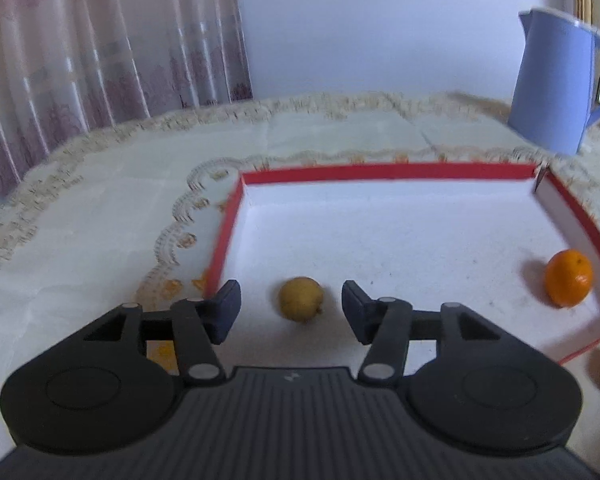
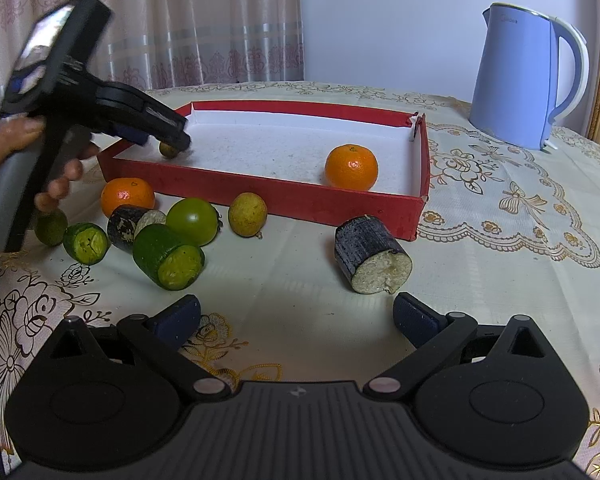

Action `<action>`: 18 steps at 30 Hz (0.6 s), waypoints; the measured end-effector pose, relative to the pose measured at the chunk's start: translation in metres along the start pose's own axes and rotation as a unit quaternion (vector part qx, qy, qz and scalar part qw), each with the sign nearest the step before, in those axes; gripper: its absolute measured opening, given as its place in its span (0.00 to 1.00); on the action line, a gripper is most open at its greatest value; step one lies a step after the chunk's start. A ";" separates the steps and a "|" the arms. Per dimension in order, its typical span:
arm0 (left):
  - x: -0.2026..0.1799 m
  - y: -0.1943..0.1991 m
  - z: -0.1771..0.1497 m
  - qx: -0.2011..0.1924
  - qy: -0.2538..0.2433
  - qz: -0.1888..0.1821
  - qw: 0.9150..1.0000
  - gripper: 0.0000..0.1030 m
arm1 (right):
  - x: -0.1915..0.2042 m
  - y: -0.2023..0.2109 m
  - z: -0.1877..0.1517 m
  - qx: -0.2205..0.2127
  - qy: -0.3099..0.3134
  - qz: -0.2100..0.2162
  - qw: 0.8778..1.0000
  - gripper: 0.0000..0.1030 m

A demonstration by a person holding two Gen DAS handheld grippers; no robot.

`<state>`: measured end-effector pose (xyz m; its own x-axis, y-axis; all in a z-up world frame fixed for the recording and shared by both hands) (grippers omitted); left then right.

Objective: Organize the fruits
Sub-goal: 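Carry the lemon into the tray and open the left gripper, then close the right gripper on the dark cut eggplant piece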

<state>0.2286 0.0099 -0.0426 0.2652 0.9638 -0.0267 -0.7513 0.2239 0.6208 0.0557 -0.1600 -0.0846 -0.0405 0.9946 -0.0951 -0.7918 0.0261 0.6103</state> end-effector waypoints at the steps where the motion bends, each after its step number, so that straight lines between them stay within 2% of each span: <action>1: 0.001 0.009 0.000 -0.011 0.000 0.001 1.000 0.63 | 0.001 0.000 0.000 0.000 0.000 0.000 1.000 1.00; 4: 0.002 0.047 -0.006 -0.057 0.004 -0.002 0.998 0.76 | 0.001 0.000 0.000 0.000 0.000 0.000 1.000 1.00; 6: -0.002 0.074 -0.018 -0.082 -0.005 -0.014 0.997 0.77 | 0.001 0.000 0.000 0.000 0.000 0.000 1.000 1.00; 9: -0.007 0.102 -0.041 -0.098 -0.018 -0.024 0.995 0.84 | 0.001 0.000 0.000 0.000 0.001 0.000 1.000 1.00; 13: -0.017 0.120 -0.083 -0.087 -0.027 -0.038 0.995 0.85 | 0.000 0.000 0.000 0.000 0.000 0.000 1.000 1.00; 18: -0.024 0.122 -0.111 -0.071 -0.032 -0.034 0.996 0.85 | 0.000 0.000 0.000 0.000 0.000 0.000 1.000 1.00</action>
<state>0.0637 0.0302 -0.0533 0.3533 0.9354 -0.0129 -0.8072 0.3119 0.5011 0.0554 -0.1599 -0.0843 -0.0403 0.9945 -0.0963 -0.7917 0.0270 0.6104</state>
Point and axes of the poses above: each gripper's, at about its wrist camera, not at the fingertips, and y roughly against the way its jaws point, x to its left, z to its top, the point moved 7 cm from there along -y, roughly the way its jaws point, and after that the axes turned 10 degrees about -z, right-handed, at the moved point
